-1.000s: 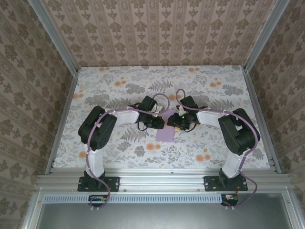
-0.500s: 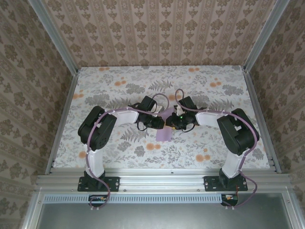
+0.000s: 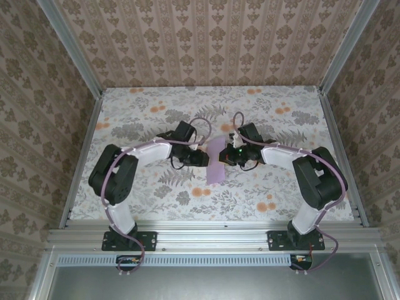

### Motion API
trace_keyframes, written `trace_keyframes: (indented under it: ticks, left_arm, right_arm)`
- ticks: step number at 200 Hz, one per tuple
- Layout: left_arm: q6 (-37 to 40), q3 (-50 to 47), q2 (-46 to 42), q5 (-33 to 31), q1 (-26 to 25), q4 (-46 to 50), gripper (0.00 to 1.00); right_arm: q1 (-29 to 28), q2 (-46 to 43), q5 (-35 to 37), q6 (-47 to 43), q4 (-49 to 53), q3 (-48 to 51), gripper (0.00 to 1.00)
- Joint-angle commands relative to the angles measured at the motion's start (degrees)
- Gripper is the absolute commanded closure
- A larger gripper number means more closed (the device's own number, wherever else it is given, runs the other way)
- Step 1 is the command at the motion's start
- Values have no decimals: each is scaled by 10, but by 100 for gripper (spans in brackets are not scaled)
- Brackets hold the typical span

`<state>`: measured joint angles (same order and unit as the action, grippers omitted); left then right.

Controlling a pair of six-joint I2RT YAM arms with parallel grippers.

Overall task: Fold a paper plane with a square sheet of paper (pick it up from the middle)
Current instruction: Pick up the paper from the center of the table.

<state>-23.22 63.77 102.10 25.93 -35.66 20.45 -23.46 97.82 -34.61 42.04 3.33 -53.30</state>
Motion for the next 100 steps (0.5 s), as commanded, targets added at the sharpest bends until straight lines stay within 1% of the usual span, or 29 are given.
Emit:
trace_keyframes:
  ticks: [1, 22, 35, 61, 100]
  left_arm:
    - [-19, 10, -51, 13, 15, 23, 51]
    - [-44, -5, -90, 19, 26, 13, 43]
    - [-65, -20, -117, 19, 33, 4, 41]
    - [-124, -62, -175, 33, 46, -47, 33]
    - [-200, -108, -226, 60, 47, -107, 31]
  right_arm:
    - [6, -27, -43, 12, -25, -6, 97]
    - [13, -37, -70, 36, -56, -9, 98]
    - [16, -40, -89, 62, -90, -8, 98]
    - [21, -50, -107, 92, -120, -16, 99]
    - [31, -58, -129, 143, -175, -19, 99]
